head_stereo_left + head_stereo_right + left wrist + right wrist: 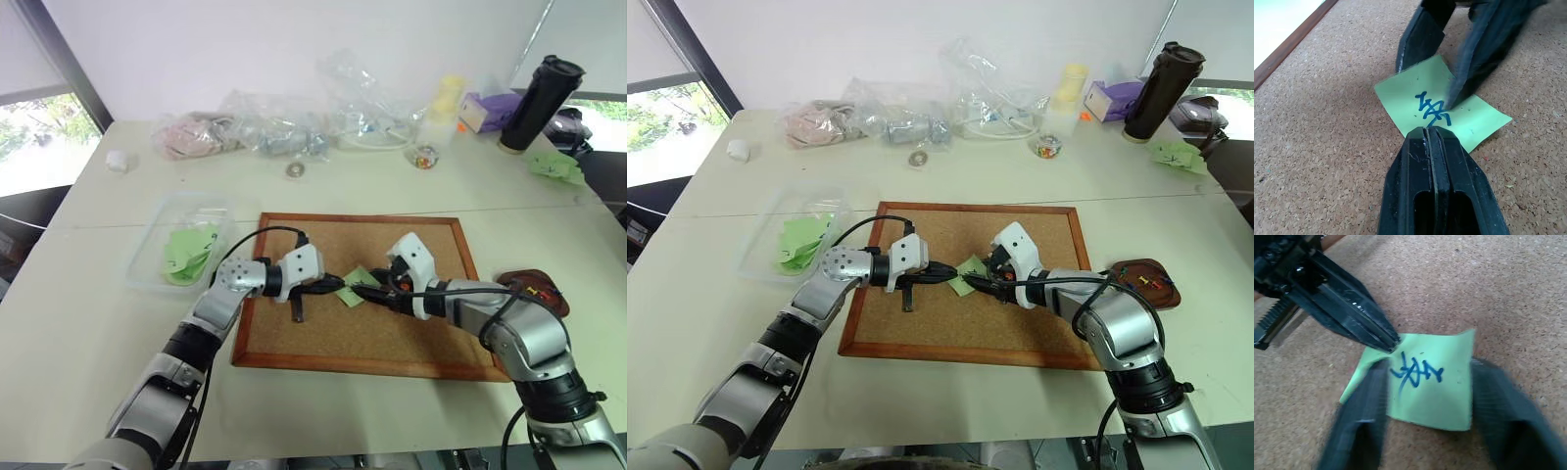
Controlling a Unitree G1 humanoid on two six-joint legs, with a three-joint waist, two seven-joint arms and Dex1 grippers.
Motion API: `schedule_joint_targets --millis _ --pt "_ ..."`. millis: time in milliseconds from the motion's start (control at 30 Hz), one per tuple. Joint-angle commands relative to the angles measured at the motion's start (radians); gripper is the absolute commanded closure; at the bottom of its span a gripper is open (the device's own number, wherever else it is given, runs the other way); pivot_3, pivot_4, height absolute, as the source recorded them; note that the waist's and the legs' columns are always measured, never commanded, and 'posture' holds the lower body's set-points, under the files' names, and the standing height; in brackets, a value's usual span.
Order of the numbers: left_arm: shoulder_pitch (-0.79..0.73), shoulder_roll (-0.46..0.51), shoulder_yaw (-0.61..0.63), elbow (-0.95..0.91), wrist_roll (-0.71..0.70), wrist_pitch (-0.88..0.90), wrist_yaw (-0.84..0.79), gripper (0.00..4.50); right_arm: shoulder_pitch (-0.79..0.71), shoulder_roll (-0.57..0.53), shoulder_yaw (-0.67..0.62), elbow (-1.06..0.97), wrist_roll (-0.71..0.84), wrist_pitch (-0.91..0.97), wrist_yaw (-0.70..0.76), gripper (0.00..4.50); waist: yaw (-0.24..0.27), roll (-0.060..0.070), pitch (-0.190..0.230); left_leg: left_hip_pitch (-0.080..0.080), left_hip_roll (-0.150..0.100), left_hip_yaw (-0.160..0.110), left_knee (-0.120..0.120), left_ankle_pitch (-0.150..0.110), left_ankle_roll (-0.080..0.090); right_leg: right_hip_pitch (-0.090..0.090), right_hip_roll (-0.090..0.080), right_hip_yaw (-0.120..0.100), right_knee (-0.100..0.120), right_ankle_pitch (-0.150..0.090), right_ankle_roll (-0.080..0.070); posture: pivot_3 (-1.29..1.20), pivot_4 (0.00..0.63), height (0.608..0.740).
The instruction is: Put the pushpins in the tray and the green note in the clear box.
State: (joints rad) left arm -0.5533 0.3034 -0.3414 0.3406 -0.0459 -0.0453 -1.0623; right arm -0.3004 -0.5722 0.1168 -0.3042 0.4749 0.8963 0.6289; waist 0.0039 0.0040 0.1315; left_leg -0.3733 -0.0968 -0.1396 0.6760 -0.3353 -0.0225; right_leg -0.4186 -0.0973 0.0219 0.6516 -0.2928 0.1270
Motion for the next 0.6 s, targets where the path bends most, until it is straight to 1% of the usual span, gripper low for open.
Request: schedule_joint_targets --millis 33,67,200,333,400,500,600 --pt "0.025 0.004 -0.017 -0.008 0.013 0.024 -0.001 4.50 -0.016 0.004 0.005 -0.013 0.010 -0.005 0.027 4.39 0.000 0.000 0.000 0.000 0.000 0.000 0.000 0.000 0.000 0.000 0.000 0.000 0.000 0.000 0.000 0.00 0.150 0.740" --pt "0.027 0.003 -0.015 -0.011 0.012 0.028 0.003 4.50 -0.019 0.000 0.004 -0.014 0.006 -0.007 0.029 4.46 0.000 0.000 0.000 0.000 0.000 0.000 0.000 0.000 0.000 0.000 0.000 0.000 0.000 0.000 0.000 0.00 0.150 0.740" --pt "0.028 -0.007 0.008 -0.028 -0.013 0.065 0.024 4.50 -0.025 -0.034 0.019 -0.026 -0.037 -0.044 0.042 4.46 0.001 0.000 0.000 0.000 0.000 0.000 0.000 0.000 0.000 0.000 0.000 0.000 0.000 0.000 0.000 0.00 0.150 0.740" --pt "0.016 -0.009 0.070 -0.106 -0.097 0.185 0.035 4.50 -0.012 -0.085 0.028 -0.061 -0.090 -0.127 0.068 4.46 0.005 0.000 0.000 -0.001 0.000 0.000 0.002 0.000 0.000 0.000 0.000 0.000 0.000 0.000 0.000 0.00 0.150 0.740" --pt "0.015 0.006 0.082 -0.151 -0.123 0.228 0.025 4.50 -0.008 -0.091 0.016 -0.069 -0.092 -0.136 0.069 4.46 0.003 -0.001 0.001 -0.002 0.000 0.000 0.002 0.000 0.000 -0.001 0.000 0.000 0.001 0.000 0.000 0.00 0.150 0.740" --pt "-0.004 0.034 0.132 -0.228 -0.213 0.359 -0.004 4.50 -0.010 -0.103 -0.006 -0.086 -0.102 -0.168 0.076 4.46 0.001 -0.001 0.001 -0.002 0.000 0.000 0.002 0.000 0.000 -0.002 0.000 0.000 0.002 0.000 0.000 0.00 0.150 0.740" --pt "-0.025 0.052 0.151 -0.254 -0.252 0.424 -0.017 4.50 -0.014 -0.101 -0.014 -0.087 -0.101 -0.168 0.075 4.46 0.002 -0.001 0.001 -0.002 0.000 0.000 0.003 0.000 0.000 -0.001 0.000 0.000 0.002 0.000 0.000 0.00 0.150 0.740"
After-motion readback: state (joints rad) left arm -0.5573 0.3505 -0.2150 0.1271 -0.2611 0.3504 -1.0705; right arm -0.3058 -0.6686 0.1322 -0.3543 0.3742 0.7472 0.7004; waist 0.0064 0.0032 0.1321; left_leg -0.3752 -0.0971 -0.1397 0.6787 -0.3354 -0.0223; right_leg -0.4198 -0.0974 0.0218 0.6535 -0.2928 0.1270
